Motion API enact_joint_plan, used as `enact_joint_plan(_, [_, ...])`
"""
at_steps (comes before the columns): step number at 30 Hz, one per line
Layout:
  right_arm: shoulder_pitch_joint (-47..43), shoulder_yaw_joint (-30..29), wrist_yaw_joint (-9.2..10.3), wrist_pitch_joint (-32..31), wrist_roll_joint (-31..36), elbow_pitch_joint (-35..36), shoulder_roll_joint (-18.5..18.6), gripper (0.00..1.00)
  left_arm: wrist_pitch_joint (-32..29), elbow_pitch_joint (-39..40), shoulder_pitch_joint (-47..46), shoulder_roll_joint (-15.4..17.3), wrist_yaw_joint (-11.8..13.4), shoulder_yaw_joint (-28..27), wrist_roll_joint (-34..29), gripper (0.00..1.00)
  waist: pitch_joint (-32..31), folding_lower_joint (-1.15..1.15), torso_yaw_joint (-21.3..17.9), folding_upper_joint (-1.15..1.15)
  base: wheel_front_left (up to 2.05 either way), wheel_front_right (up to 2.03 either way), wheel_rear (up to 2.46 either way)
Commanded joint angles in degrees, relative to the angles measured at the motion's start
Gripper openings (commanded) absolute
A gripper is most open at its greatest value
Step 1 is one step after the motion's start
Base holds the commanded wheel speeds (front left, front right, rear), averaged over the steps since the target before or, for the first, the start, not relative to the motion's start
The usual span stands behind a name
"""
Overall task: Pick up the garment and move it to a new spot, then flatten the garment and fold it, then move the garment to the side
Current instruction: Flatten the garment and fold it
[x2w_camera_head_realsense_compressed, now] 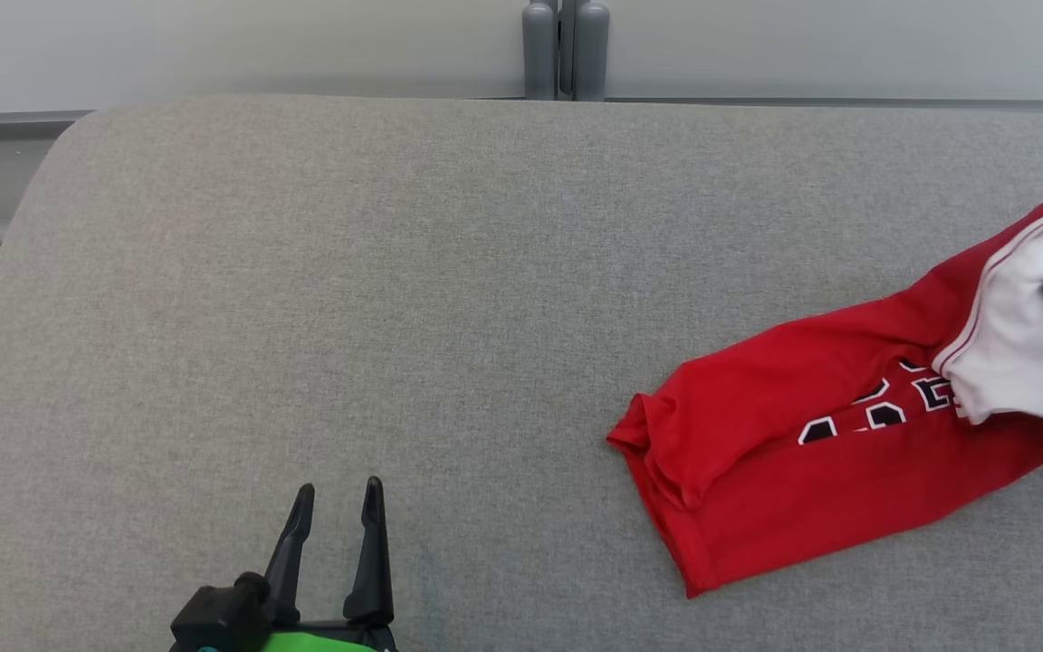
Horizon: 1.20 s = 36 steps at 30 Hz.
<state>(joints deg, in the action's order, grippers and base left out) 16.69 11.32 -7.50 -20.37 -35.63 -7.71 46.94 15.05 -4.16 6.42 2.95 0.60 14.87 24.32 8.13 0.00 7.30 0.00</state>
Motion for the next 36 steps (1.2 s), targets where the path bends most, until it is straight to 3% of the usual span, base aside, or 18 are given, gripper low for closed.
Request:
enact_joint_plan(1, [-1.5,1.7,0.04,-0.7,-0.8,2.0,-1.2,0.0,0.1,0.1,0.6,0.0,0.4,0.3,0.3,1.0,-0.4,0.0,0.4,0.0,0.0,0.0,0.0])
enact_joint_plan(4, [-4.1,9.8,0.05,-2.5,-2.6,8.8,-6.1,0.0,0.1,-0.2,-0.2,0.0,0.9,1.5,1.1,1.0,-0.4,0.0,0.7,0.0,0.0,0.0,0.0])
enact_joint_plan(7, [-5.5,14.0,0.05,-2.5,-2.5,9.7,-10.0,0.0,0.1,-0.7,-0.6,0.0,1.0,2.0,1.3,1.0,-0.5,0.0,0.9,0.0,0.0,0.0,0.0])
enact_joint_plan(15, [-5.7,17.4,0.04,1.2,-0.3,5.6,-19.8,0.0,0.2,-1.7,-0.7,0.0,1.2,1.9,0.7,1.0,-0.4,0.0,0.8,0.0,0.0,0.0,0.0])
enact_joint_plan(30, [-3.1,20.3,0.03,2.8,5.7,0.3,-25.9,0.0,0.1,-2.9,-0.2,0.0,1.1,2.5,1.2,1.0,-1.6,0.0,0.6,0.0,0.0,0.0,0.0])
enact_joint_plan(31, [-2.8,20.3,0.03,3.3,6.4,0.2,-26.3,0.4,0.1,-3.1,-0.1,0.0,1.1,2.6,1.3,1.0,-1.8,0.0,0.7,0.0,0.0,0.0,0.0])
enact_joint_plan(32, [-2.9,20.0,0.03,4.0,6.7,0.2,-26.7,1.0,0.1,-3.1,-0.1,0.0,1.1,2.5,1.4,1.0,-2.0,0.0,0.7,0.0,0.0,0.0,0.0])
enact_joint_plan(36, [-4.2,18.6,0.04,11.5,7.7,2.1,-29.6,1.0,0.1,-3.1,0.6,0.0,1.1,2.1,1.6,1.0,-3.0,0.0,0.8,0.0,0.0,0.0,0.0])
